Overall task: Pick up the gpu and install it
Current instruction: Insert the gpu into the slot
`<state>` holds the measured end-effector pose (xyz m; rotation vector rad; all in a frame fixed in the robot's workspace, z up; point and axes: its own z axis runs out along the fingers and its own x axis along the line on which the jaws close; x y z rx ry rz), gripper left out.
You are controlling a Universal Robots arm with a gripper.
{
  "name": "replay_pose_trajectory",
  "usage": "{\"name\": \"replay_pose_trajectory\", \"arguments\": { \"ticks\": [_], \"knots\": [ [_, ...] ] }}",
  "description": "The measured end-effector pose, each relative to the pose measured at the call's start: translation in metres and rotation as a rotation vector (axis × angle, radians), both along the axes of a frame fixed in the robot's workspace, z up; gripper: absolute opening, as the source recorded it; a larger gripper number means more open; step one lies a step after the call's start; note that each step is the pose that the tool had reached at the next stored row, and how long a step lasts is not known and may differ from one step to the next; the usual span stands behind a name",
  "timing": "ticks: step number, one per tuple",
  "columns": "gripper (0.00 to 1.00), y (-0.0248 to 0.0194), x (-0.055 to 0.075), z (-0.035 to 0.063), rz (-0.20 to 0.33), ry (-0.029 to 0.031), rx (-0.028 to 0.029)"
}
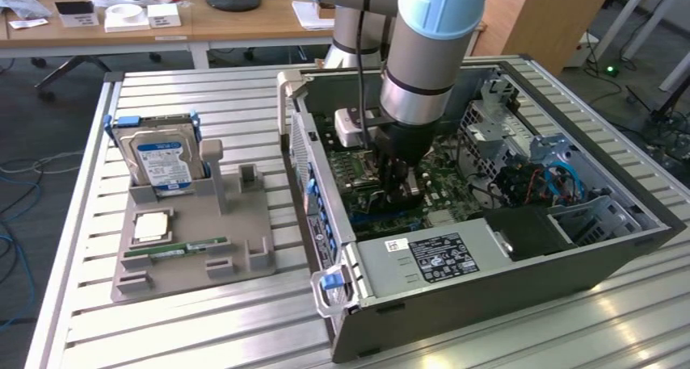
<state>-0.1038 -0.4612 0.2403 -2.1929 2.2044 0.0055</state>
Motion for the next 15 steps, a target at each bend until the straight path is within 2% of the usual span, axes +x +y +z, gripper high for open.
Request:
{"name": "replay_pose_trajectory", "arguments": {
  "ticks": [15],
  "knots": [
    [0.26, 0.0000, -0.0002, -0.0003, 0.000, 0.0002, -0.0002]
  ]
}}
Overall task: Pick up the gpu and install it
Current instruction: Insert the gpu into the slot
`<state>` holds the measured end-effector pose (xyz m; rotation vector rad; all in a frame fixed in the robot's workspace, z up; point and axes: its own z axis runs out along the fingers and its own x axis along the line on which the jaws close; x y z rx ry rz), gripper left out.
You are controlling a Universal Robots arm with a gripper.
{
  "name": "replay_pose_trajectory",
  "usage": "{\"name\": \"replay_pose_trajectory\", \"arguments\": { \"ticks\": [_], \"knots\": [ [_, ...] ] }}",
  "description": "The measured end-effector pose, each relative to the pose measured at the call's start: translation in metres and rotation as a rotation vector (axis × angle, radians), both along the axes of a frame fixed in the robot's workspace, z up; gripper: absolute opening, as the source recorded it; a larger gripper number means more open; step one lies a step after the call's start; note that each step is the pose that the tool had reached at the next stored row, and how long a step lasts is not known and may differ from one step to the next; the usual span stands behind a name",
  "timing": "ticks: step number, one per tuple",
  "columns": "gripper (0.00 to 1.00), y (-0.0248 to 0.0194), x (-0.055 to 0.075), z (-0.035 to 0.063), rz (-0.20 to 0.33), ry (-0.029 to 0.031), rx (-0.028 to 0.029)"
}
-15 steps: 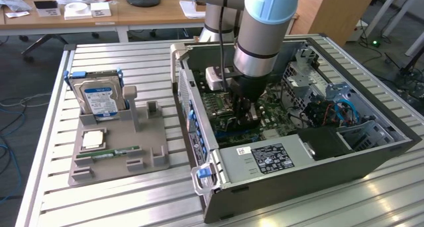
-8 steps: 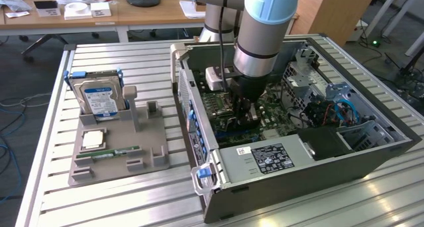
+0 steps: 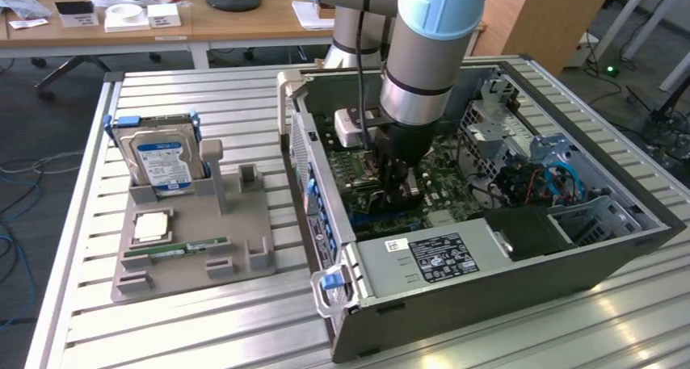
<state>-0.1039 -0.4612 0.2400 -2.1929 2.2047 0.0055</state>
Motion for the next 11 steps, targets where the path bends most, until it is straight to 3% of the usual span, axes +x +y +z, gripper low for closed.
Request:
{"name": "replay_pose_trajectory", "arguments": {
  "ticks": [6, 11],
  "knots": [
    [0.27, 0.0002, -0.0004, -0.0006, -0.001, -0.0006, 0.0012],
    [0.51, 0.0000, 0.0000, 0.0000, 0.000, -0.0001, 0.0000]
  ]
}}
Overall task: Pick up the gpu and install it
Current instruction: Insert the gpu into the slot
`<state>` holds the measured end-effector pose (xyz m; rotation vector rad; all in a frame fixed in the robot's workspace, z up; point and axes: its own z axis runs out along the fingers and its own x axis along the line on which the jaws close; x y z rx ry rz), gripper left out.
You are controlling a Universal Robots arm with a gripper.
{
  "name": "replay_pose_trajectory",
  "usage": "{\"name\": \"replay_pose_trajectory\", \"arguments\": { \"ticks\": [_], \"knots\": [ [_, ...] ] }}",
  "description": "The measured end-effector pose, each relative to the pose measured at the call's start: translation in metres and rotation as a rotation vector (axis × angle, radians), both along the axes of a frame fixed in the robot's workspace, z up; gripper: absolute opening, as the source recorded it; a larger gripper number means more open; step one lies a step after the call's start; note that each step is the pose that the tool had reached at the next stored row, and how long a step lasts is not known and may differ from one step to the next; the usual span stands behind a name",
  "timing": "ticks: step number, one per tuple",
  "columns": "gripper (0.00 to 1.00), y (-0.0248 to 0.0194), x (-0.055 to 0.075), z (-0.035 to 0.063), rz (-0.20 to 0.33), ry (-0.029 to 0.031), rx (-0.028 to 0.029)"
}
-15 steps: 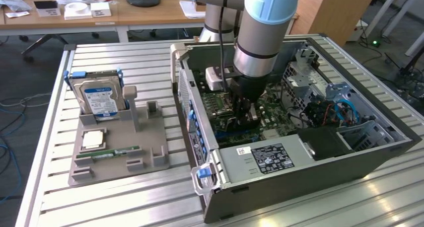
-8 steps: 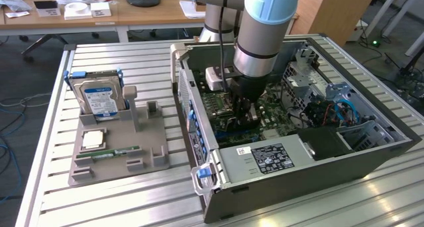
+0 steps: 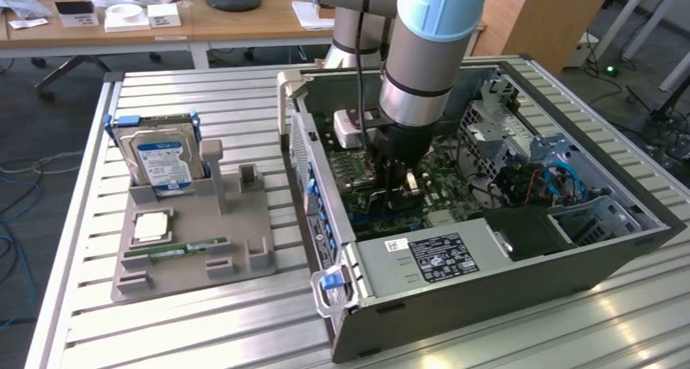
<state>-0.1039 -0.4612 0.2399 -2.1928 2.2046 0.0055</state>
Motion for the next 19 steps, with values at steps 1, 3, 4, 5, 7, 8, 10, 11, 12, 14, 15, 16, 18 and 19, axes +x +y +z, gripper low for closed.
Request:
{"name": "replay_pose_trajectory", "arguments": {
  "ticks": [1, 3, 4, 5, 7, 8, 10, 11, 12, 14, 15, 16, 18, 19],
  "knots": [
    [0.51, 0.0000, 0.000, 0.0000, 0.000, 0.0001, 0.0000],
    [0.56, 0.0000, 0.000, 0.0000, 0.000, 0.0000, 0.0000],
    [0.63, 0.0000, 0.000, 0.0000, 0.000, 0.0001, 0.0000],
    [0.63, 0.0000, 0.000, 0.0000, 0.000, 0.0000, 0.0000],
    [0.63, 0.0000, 0.000, 0.0024, 0.000, 0.0002, -0.0004],
    [0.63, 0.0000, 0.000, 0.0046, 0.000, 0.0001, -0.0002],
    [0.63, 0.0000, 0.000, 0.0103, 0.000, 0.0001, -0.0001],
    [0.63, 0.0000, 0.000, 0.0136, 0.000, 0.0000, 0.0000],
    [0.63, 0.0000, 0.000, 0.0171, 0.000, 0.0001, 0.0000],
    [0.63, 0.0000, 0.000, 0.0242, 0.000, 0.0000, 0.0000],
    [0.63, 0.0000, 0.000, 0.0278, 0.000, 0.0000, 0.0000],
    [0.63, 0.0000, 0.000, 0.0316, 0.000, -0.0001, 0.0001],
    [0.63, 0.0000, 0.000, 0.0394, 0.000, -0.0002, 0.0000],
    [0.63, 0.0000, 0.000, 0.0436, 0.000, -0.0003, -0.0001]
  ]
}}
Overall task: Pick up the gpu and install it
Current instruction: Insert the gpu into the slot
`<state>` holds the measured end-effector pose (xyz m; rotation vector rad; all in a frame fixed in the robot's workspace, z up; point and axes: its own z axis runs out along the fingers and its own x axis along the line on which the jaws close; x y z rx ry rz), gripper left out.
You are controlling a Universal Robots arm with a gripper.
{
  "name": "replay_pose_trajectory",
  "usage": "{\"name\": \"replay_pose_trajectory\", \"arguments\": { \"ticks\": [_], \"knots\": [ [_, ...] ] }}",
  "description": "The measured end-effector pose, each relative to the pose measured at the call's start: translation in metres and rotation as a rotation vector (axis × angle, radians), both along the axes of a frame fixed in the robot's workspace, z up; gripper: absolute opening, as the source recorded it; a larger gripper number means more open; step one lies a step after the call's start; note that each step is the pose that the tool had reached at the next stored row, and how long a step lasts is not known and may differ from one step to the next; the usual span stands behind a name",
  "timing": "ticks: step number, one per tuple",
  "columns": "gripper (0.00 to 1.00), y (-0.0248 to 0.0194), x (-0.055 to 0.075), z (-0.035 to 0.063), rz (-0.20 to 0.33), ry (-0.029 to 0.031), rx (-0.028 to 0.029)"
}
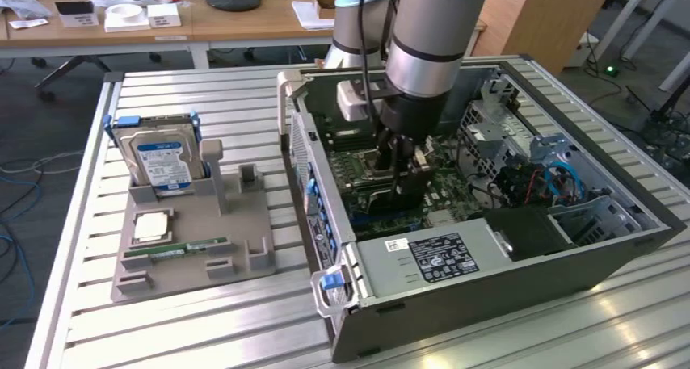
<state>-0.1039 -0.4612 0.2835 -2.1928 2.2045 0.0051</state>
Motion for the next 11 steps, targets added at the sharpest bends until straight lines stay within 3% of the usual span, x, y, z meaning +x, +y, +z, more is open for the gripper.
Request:
{"name": "replay_pose_trajectory", "arguments": {
  "ticks": [8, 11],
  "knots": [
    [0.63, 0.0002, 0.000, 0.0254, 0.000, -0.0016, 0.0001],
    [0.63, 0.0002, 0.000, 0.0300, 0.000, -0.0018, 0.0000]
  ]
}}
